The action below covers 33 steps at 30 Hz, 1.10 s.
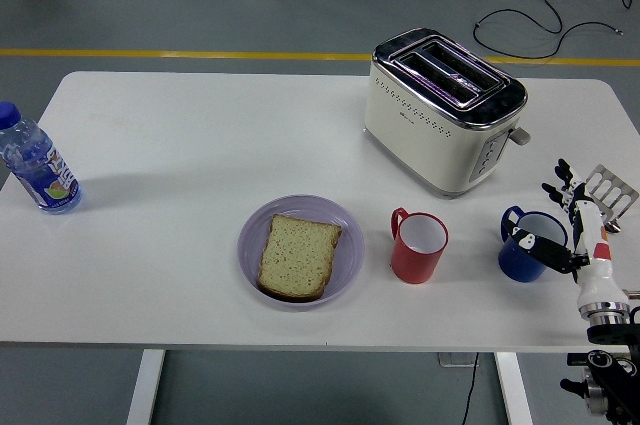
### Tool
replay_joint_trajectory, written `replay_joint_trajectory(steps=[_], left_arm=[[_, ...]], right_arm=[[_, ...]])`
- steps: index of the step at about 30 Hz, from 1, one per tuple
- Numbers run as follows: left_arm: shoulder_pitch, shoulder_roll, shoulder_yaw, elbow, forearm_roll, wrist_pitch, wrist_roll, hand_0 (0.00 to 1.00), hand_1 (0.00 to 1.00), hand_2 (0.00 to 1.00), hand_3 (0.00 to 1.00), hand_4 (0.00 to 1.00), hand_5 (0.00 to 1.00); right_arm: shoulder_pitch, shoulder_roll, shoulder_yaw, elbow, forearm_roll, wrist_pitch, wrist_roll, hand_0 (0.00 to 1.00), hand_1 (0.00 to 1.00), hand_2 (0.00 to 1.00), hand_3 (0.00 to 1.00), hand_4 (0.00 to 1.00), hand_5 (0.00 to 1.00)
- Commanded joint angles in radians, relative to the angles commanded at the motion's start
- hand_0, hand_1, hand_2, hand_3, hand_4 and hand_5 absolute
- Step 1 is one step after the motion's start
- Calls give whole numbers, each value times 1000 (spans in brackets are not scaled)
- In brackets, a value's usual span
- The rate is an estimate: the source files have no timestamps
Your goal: Pick up the cup,pour liquid into bread,place the cup on the desk
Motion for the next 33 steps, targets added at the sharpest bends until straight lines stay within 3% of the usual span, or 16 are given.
replay_joint_trajectory(steps=[6, 17, 21, 23, 24, 29, 30, 33], left_arm=[[-1, 0, 1, 0, -2, 1, 0, 656, 693, 712, 604, 343, 915], [-1, 1, 2, 0, -5, 1, -1, 656, 693, 712, 604, 343, 916], [-1, 1, 0, 0, -4, 0, -1, 656, 693, 712, 604, 343, 916], [-2, 1, 2, 0, -7, 1, -1, 656, 693, 712, 604, 343, 916], [-2, 1, 3, 0, -8, 2, -2, 656, 693, 712, 604, 343, 917], [-3, 1, 5, 0, -13, 3, -2, 656, 693, 712, 604, 343, 917], [-3, 1, 5, 0, -13, 2, -2, 656, 692, 712, 604, 342, 918], [-3, 1, 7, 0, -12, 1, -1, 656, 692, 712, 604, 342, 918]], right_arm=[[-6, -5, 21, 55, -21, -11, -11, 895, 836, 972, 998, 937, 6], [-27, -24, 39, 242, -36, -40, -40, 875, 830, 939, 977, 921, 2], [-34, -27, 33, 311, 31, -34, -48, 875, 830, 939, 977, 921, 2], [-43, -28, 42, 366, 98, -16, -49, 875, 830, 939, 977, 921, 2], [-45, -28, 45, 387, 141, -11, -50, 706, 663, 738, 736, 676, 2], [-61, -27, 101, 491, 336, 45, -68, 706, 663, 738, 736, 676, 2], [-64, -26, 121, 509, 375, 72, -80, 667, 613, 658, 604, 637, 21], [-72, -22, 200, 532, 505, 143, -126, 667, 613, 658, 604, 637, 21]])
